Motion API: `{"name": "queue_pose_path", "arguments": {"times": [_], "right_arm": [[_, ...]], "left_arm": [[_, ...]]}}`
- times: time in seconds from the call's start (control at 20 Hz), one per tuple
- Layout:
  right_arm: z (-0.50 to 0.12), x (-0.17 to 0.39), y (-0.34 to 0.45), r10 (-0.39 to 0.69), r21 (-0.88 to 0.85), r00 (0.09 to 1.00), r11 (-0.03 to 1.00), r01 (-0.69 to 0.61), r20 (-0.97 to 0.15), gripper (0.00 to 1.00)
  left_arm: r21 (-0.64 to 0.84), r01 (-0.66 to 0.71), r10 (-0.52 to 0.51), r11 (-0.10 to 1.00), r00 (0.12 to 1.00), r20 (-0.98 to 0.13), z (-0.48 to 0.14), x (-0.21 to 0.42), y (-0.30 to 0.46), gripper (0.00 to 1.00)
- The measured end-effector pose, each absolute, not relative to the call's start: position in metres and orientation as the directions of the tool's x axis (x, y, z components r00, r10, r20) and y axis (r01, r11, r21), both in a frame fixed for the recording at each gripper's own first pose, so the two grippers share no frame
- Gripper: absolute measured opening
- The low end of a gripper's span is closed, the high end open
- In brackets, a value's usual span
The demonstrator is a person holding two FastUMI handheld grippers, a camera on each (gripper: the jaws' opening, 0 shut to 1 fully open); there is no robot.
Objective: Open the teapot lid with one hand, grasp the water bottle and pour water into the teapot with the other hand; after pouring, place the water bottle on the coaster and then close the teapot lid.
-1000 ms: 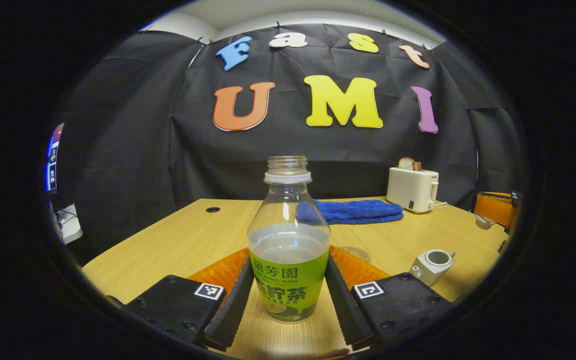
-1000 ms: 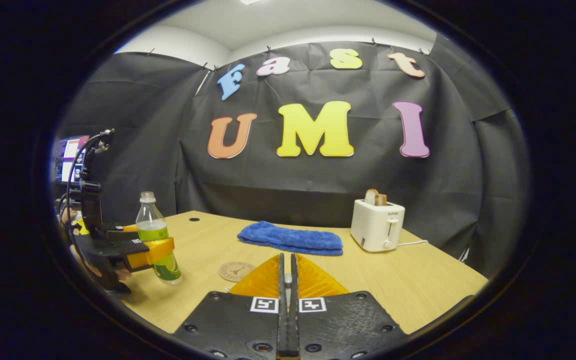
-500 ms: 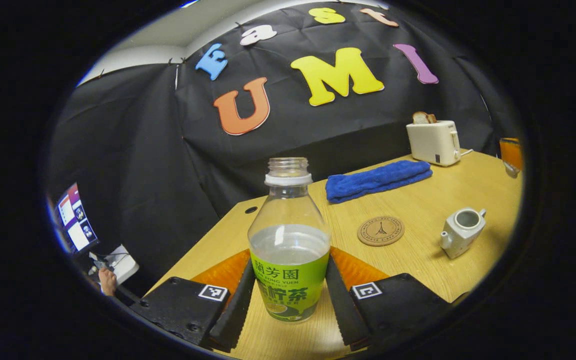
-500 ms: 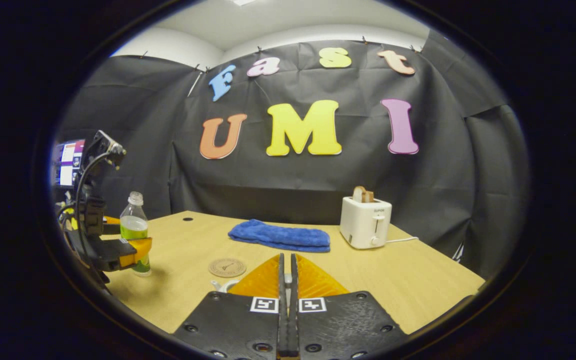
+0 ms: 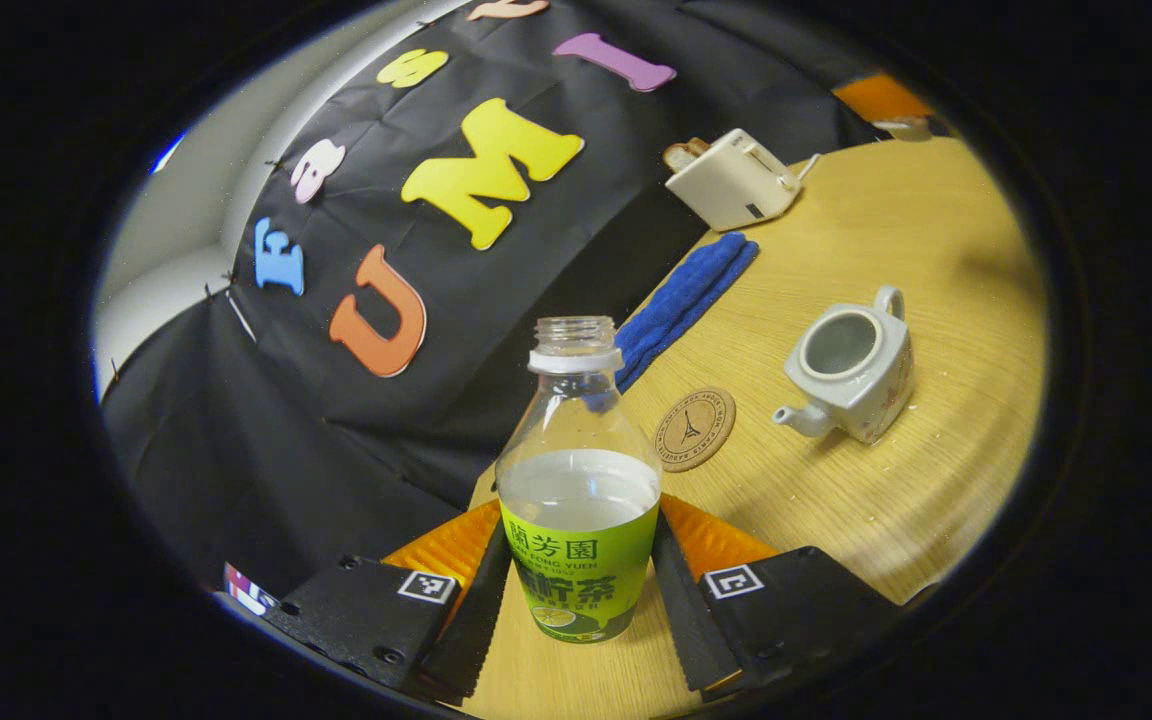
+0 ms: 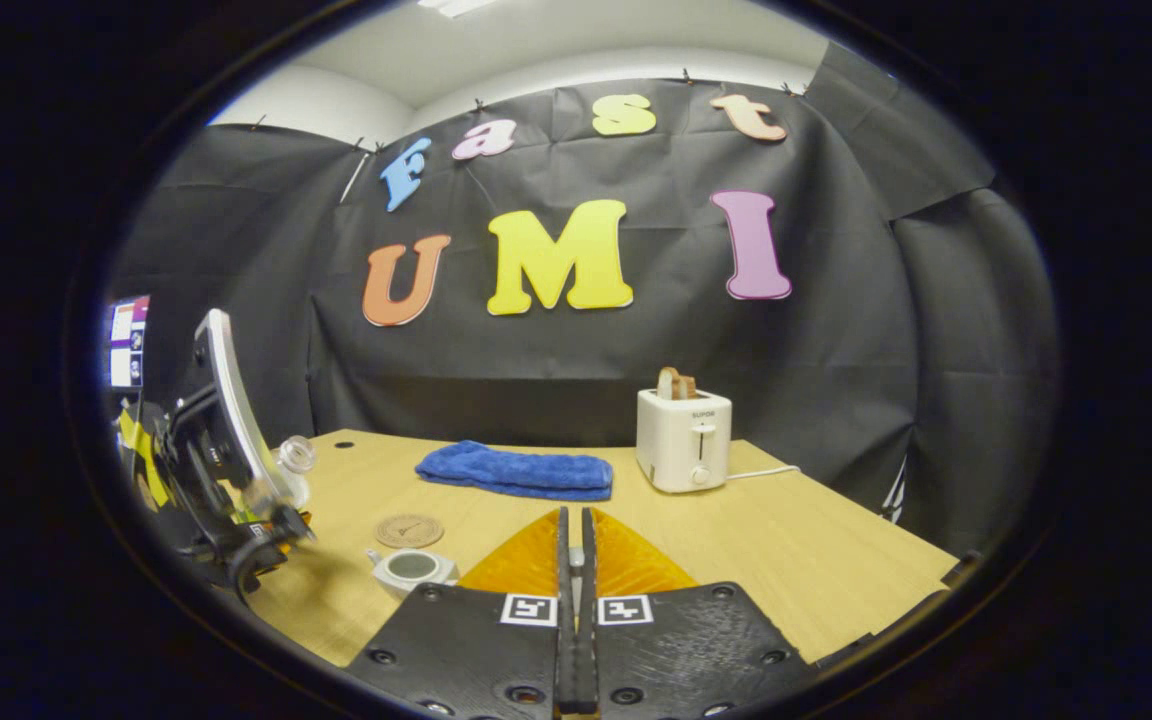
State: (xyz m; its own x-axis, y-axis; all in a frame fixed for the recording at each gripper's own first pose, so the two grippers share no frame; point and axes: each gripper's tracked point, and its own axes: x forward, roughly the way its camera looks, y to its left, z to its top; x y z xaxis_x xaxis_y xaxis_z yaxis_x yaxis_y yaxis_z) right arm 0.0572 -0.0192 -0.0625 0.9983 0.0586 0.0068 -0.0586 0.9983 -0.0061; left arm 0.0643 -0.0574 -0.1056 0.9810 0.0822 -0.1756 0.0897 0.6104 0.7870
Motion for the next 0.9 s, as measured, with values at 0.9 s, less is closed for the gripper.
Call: {"name": "queue_pose_path", "arguments": {"times": [0.9], "right_arm": [[-0.078,0.064,-0.052,0.076,0.049,0.997,0.996,-0.075,-0.025,0.0]], "left_arm": [[0.956,0.232,0.133,-0.178,0.968,-0.211,-0.105,0.071,-0.095,0.74]]}}
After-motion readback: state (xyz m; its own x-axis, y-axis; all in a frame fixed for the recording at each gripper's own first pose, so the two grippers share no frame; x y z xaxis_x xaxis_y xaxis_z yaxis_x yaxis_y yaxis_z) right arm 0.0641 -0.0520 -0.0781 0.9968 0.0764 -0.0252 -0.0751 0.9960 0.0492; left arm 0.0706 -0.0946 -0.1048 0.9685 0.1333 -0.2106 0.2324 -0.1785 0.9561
